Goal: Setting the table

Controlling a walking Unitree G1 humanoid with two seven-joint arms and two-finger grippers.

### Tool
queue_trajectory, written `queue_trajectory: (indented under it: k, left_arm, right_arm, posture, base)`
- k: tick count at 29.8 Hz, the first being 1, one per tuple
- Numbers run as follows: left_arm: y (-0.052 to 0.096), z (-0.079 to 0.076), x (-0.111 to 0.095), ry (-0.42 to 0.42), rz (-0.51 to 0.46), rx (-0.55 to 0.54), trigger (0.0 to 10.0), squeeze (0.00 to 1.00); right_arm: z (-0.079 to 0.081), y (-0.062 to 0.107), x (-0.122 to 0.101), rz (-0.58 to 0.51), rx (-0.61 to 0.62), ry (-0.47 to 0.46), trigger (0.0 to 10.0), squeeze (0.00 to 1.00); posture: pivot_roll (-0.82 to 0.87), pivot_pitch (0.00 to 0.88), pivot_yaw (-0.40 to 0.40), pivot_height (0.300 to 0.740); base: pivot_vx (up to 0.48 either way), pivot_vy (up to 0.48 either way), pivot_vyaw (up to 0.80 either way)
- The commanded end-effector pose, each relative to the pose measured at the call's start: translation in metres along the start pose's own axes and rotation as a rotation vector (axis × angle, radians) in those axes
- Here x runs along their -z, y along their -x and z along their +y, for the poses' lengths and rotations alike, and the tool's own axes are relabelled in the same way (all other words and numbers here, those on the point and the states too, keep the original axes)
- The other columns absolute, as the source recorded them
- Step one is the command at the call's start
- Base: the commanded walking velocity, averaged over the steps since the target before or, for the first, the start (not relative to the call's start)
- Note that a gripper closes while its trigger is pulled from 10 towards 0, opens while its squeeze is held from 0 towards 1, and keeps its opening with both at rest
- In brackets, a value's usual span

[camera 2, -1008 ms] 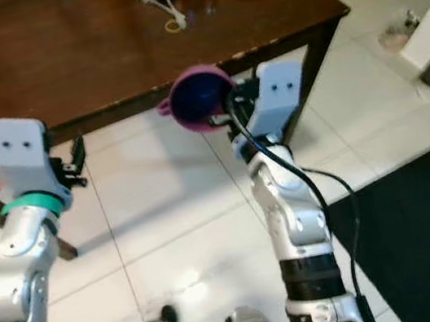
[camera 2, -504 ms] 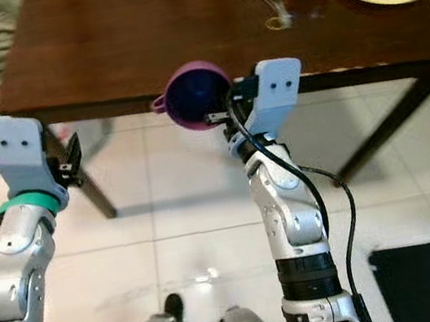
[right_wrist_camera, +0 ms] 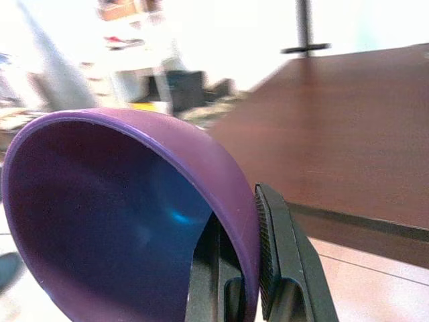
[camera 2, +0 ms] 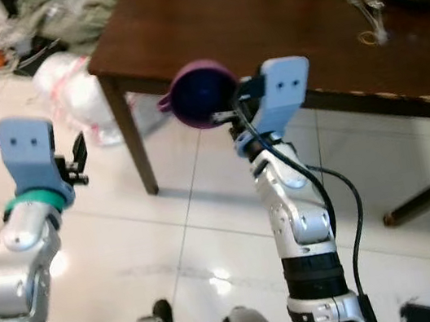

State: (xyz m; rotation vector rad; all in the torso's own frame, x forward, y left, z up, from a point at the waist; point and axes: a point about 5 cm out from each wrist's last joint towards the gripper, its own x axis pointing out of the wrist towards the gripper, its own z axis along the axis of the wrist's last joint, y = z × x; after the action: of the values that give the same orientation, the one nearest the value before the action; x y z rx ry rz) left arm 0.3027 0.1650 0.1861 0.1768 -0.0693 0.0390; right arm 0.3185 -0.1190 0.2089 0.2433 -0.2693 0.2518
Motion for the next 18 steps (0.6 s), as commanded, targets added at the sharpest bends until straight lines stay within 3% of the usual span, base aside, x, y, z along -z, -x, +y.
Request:
queue_trajectory:
  k: [1,18]
  left_arm:
    - [0.0015,-0.0023,0.0079,-0.002,0.038,0.001,10.0,0.00]
    - [-0.0024,0.0049,0.0091,-0.010,0.046,-0.063,10.0,0.00]
  right_arm:
    - [-0.0004,0.0011,-0.0008,-0.006,-0.006,-0.003,10.0,0.00]
    - [0.0011,0.0012,-0.0003,-0.005,-0.024,-0.008,10.0,0.00]
  posture:
    - [-0.07,0.075,0.024,0.740]
    - [-0.07,0.069,0.023,0.740]
  base:
    - [0.000,0.000,0.80]
    - [0.000,0.000,0.80]
